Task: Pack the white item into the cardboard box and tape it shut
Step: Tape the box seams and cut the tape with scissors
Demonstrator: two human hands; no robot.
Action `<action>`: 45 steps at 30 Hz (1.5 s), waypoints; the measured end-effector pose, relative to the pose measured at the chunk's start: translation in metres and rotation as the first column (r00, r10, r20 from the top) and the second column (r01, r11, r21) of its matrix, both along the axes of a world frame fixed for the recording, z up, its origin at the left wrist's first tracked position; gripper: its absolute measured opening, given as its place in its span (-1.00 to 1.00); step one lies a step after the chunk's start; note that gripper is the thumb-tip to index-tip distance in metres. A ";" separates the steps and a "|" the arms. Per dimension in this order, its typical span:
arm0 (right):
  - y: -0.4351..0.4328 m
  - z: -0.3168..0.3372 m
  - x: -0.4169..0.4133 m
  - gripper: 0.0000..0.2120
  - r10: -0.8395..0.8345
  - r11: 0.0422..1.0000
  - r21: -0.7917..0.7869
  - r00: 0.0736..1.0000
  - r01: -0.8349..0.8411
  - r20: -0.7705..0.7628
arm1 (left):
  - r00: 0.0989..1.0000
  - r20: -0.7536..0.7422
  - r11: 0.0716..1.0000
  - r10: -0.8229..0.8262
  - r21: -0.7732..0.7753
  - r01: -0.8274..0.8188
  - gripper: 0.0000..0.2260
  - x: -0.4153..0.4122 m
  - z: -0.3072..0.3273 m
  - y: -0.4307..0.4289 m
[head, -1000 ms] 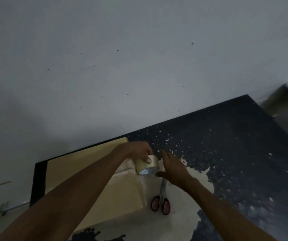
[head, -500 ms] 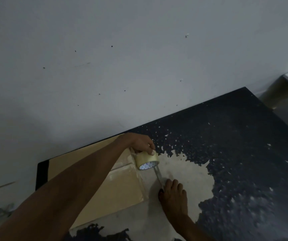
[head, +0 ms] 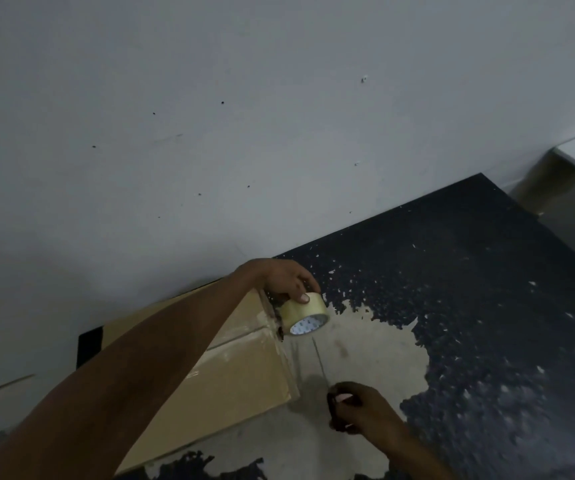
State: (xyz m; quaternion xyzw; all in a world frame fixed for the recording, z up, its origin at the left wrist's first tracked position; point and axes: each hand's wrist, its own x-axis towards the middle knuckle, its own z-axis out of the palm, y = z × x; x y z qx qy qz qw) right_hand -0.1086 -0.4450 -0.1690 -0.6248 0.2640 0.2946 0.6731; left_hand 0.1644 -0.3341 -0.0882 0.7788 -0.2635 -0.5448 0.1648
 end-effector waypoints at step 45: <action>0.032 0.025 0.065 -0.94 -0.070 0.989 -0.100 0.934 0.112 0.352 | 0.997 0.021 0.961 0.078 -0.269 -0.070 -0.64 0.011 0.000 -0.003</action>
